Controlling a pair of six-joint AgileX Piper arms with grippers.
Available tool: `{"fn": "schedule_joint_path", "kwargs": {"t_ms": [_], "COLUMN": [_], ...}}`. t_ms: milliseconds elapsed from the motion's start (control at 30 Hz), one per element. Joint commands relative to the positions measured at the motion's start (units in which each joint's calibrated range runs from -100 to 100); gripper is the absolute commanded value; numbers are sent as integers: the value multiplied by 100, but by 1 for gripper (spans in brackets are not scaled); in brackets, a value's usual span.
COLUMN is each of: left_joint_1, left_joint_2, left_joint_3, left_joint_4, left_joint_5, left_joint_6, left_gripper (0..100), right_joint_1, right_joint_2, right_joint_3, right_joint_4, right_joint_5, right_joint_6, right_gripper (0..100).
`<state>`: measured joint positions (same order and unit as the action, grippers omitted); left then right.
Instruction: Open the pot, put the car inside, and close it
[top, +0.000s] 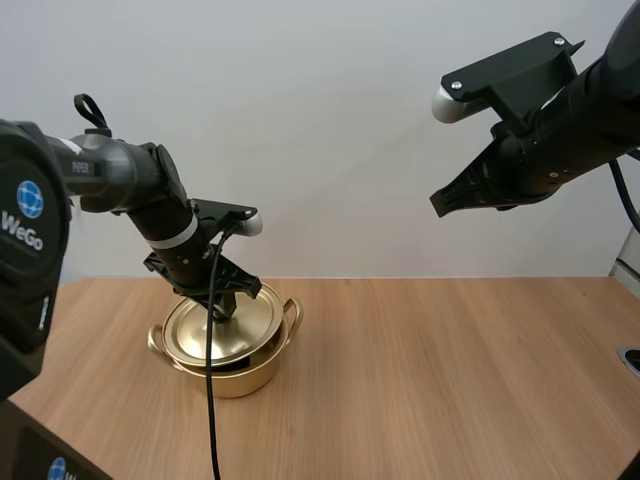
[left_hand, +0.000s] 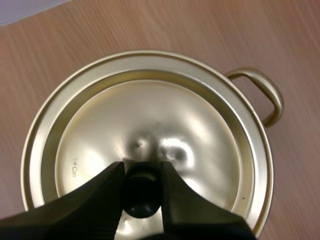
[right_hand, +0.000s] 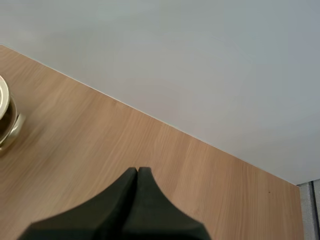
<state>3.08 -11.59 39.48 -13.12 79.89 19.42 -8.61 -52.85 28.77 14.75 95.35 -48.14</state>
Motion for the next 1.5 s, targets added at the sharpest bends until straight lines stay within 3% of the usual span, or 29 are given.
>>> {"fn": "schedule_joint_path", "kwargs": {"t_ms": [0,167,1467], "left_joint_1": [-3,-3,-3], "left_joint_2": [1,1,132], "left_joint_3": [8,8,450], "left_joint_4": [-106,-402,-382], "left_joint_5": [-33,-33,-563], "left_joint_6": [5,39,126], "left_gripper": [0,0,0], "right_joint_1": [-5,-5,-5], "right_joint_2": [-1,-1,-1], "right_joint_3": [5,5,5], "right_joint_4": [8,32,121], "right_joint_5": [-10,30,107], "right_joint_6": [0,0,0], "right_gripper": [0,0,0]}}
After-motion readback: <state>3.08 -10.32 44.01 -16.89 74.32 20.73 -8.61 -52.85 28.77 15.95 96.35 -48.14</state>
